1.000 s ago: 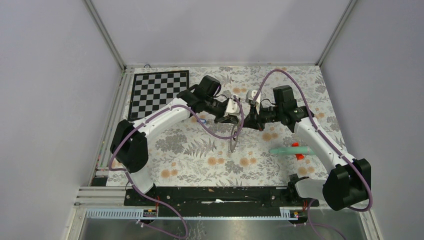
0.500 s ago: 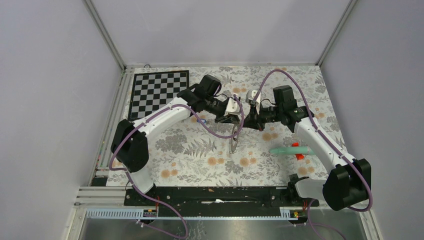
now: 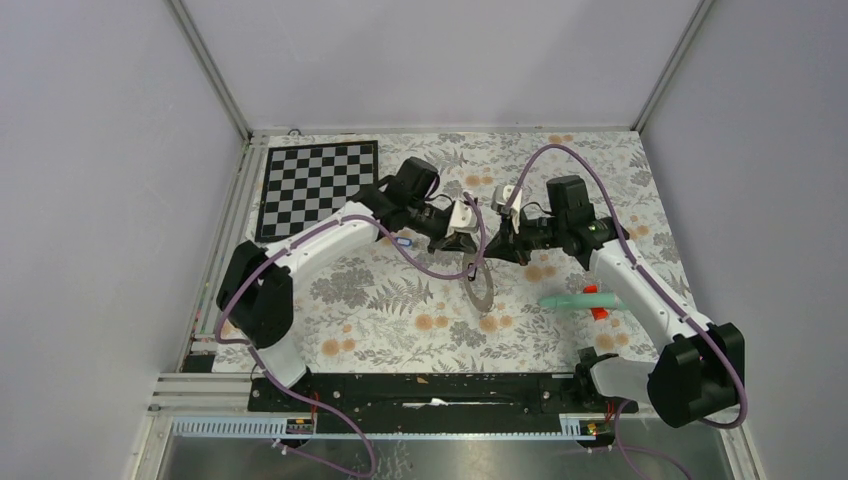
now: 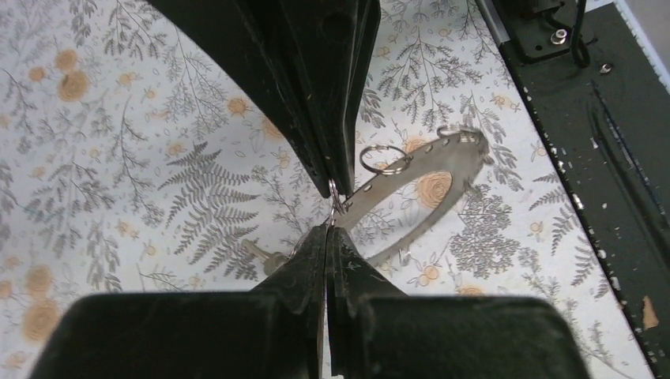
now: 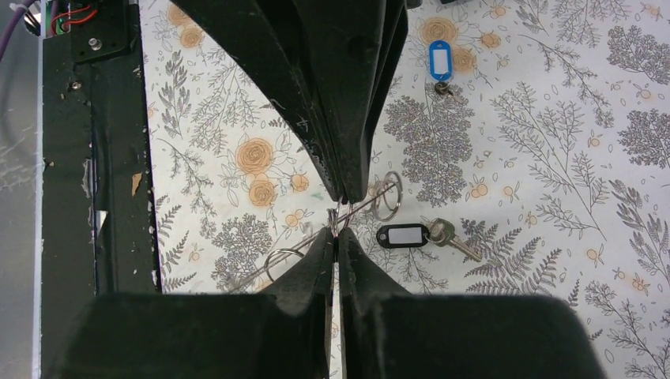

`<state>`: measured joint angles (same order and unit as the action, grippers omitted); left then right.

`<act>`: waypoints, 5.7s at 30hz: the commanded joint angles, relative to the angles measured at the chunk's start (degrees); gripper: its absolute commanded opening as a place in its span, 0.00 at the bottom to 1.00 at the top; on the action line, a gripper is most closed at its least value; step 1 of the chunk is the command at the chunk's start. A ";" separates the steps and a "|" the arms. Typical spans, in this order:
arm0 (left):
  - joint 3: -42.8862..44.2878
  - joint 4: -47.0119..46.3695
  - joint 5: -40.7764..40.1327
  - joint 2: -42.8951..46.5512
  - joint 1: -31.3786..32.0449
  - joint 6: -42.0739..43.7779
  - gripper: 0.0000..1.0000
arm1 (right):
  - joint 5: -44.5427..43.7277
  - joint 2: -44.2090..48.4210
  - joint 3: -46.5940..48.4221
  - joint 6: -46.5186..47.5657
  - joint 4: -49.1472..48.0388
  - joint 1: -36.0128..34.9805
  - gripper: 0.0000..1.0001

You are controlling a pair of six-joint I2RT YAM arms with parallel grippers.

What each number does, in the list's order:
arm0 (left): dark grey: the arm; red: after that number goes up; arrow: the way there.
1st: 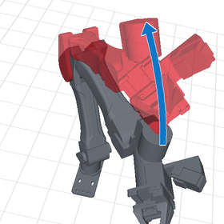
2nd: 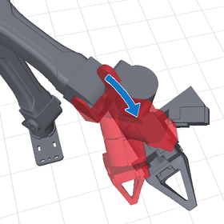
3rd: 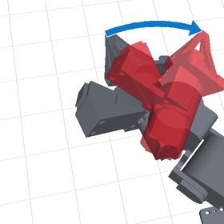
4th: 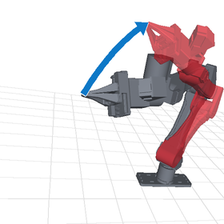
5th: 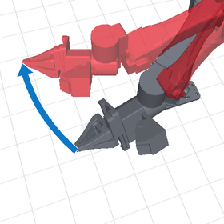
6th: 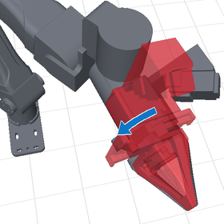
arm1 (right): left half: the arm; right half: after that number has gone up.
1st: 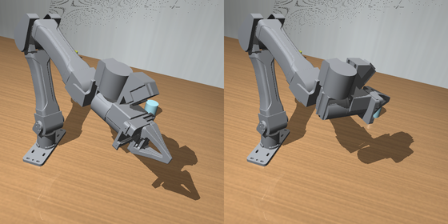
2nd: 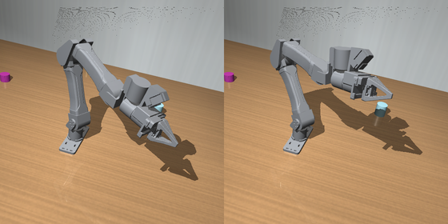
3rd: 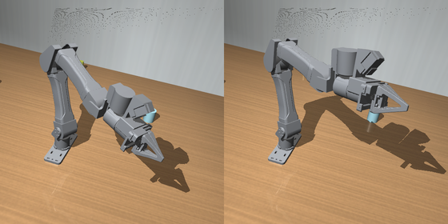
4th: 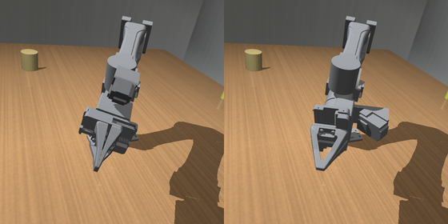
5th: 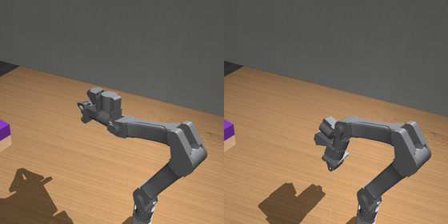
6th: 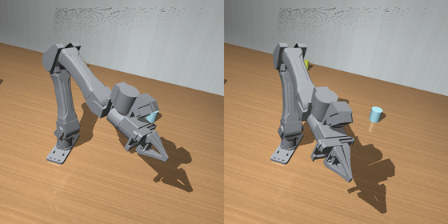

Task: Put the keys on the keyring

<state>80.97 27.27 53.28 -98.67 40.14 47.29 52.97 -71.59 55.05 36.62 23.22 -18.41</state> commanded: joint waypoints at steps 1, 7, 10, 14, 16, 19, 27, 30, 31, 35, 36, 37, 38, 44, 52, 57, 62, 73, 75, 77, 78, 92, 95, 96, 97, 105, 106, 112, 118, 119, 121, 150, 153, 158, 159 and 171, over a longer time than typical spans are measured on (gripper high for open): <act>-5.02 -9.02 -1.26 5.92 -1.59 -10.68 0.00 | -0.84 3.35 -0.05 1.30 -1.30 -0.47 0.09; -8.86 -17.53 -5.75 8.95 -1.64 -25.11 0.00 | -0.01 3.60 0.72 1.44 -0.33 -0.48 0.19; -8.88 -18.48 -7.86 9.16 -1.65 -29.49 0.00 | 0.42 3.82 0.94 1.44 0.09 -0.46 0.23; -8.97 -18.71 -7.82 9.38 -1.65 -30.92 0.00 | 0.15 4.23 1.18 1.31 0.27 -0.44 0.30; -9.05 -18.71 -6.79 9.81 -1.64 -30.94 0.00 | -0.17 4.30 1.57 0.55 -0.17 -0.49 0.39; -9.98 -18.86 -3.57 10.54 -1.64 -30.35 0.00 | 0.27 4.20 2.42 -2.09 -1.69 -0.47 0.47; -13.66 -19.80 8.47 11.29 -1.94 -25.59 0.00 | 3.61 4.67 2.06 -3.17 -2.81 -0.48 0.52; -14.31 -20.86 10.93 11.27 -2.17 -25.67 0.00 | 5.78 4.96 1.03 -3.02 -2.92 -0.48 0.52; -14.53 -21.16 11.49 11.30 -2.17 -25.67 0.00 | 6.46 4.97 0.84 -3.16 -2.91 -0.48 0.52; -15.97 -23.05 13.11 11.30 -2.17 -25.80 0.00 | 9.03 4.86 0.37 -3.56 -2.87 -0.48 0.50; -16.37 -23.49 13.28 11.36 -2.17 -25.76 0.00 | 9.50 4.88 0.23 -3.57 -2.85 -0.48 0.49; -16.66 -23.96 13.52 11.47 -2.17 -25.65 0.00 | 9.94 4.85 -0.03 -3.54 -2.80 -0.53 0.48; -16.97 -24.15 13.78 11.56 -2.17 -25.11 0.00 | 10.36 4.82 -0.29 -3.56 -2.89 -0.49 0.48; -17.33 -21.87 14.23 11.75 -2.24 -17.57 0.00 | 12.05 4.49 -2.31 -3.23 -2.85 -0.48 0.45; -11.88 1.79 6.35 12.01 -2.26 18.13 0.00 | 8.38 4.78 -4.21 -1.55 -3.00 -0.48 0.41; -12.18 5.67 4.76 13.82 -2.26 24.68 0.00 | 9.01 4.12 -4.76 -1.62 -3.18 -0.53 0.41; -12.82 7.54 3.21 15.61 -2.26 28.56 0.00 | 9.66 3.91 -5.20 -2.00 -3.85 -0.48 0.41; -13.86 9.20 3.06 16.93 -2.44 31.86 0.00 | 10.22 3.58 -5.56 -2.46 -4.45 -0.75 0.41; -13.85 9.29 3.05 16.97 -2.44 32.00 0.00 | 10.15 3.73 -5.61 -2.47 -4.47 -0.76 0.41; -13.94 9.30 3.14 17.02 -2.53 31.80 0.00 | 10.06 3.78 -5.65 -2.44 -4.58 -0.83 0.41; -14.03 9.30 3.23 17.02 -2.52 31.73 0.00 | 10.05 3.71 -5.65 -2.45 -4.58 -0.86 0.41; -16.30 -7.60 4.47 16.92 -2.96 -0.33 0.00 | 10.68 3.85 -5.13 -3.22 -4.73 -0.92 0.41; -17.46 -15.82 3.75 17.01 -2.96 -13.20 0.00 | 10.84 3.53 -4.83 -4.25 -5.49 -1.40 0.41; -17.89 -17.48 3.50 17.14 -2.96 -16.11 0.00 | 10.72 3.41 -4.63 -4.66 -5.92 -1.63 0.41; -18.27 -18.78 3.41 17.18 -2.96 -18.25 0.00 | 10.30 3.24 -4.56 -5.20 -6.49 -1.82 0.40; -19.52 -22.46 3.45 16.58 -2.97 -24.61 0.00 | 7.96 1.41 -2.00 -7.99 -8.45 -3.67 0.33; -19.53 -22.47 3.63 16.49 -2.96 -24.69 0.00 | 7.61 1.25 -1.86 -8.26 -8.75 -3.87 0.33; -19.97 -22.51 3.63 16.01 -2.87 -24.48 0.00 | 6.76 0.32 -0.29 -9.09 -9.54 -4.67 0.30; -19.83 -22.50 3.93 15.40 -2.87 -24.72 0.00 | 6.15 -0.98 0.50 -9.12 -9.71 -5.69 0.29; -19.75 -22.50 3.94 15.36 -2.87 -24.70 0.00 | 5.98 -1.13 0.51 -9.09 -9.72 -5.89 0.28; -19.71 -22.46 3.96 15.24 -2.79 -24.71 0.00 | 5.62 -1.45 0.63 -9.03 -9.85 -6.11 0.27; -18.32 -18.13 19.81 13.01 -12.06 -18.19 0.57 | 5.17 0.96 -0.25 -11.25 -12.06 -6.46 0.00; -18.39 -18.13 18.92 12.59 -10.05 -18.37 0.51 | 3.85 1.14 -0.06 -10.45 -11.51 -6.41 0.00; -18.16 -21.24 12.72 12.19 -6.41 -20.92 0.42 | 1.93 1.70 -0.34 -7.31 -9.86 -6.46 0.00; -18.33 -23.12 11.09 12.27 -5.94 -22.57 0.41 | 1.88 1.79 -0.37 -6.88 -9.56 -6.46 0.00; -15.93 -26.84 6.00 10.78 -3.83 -26.09 0.29 | 2.14 1.52 -0.73 -5.46 -8.41 -6.45 0.00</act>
<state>62.57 3.27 60.12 -87.37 35.59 21.26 54.54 -71.46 53.43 29.89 14.96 -24.40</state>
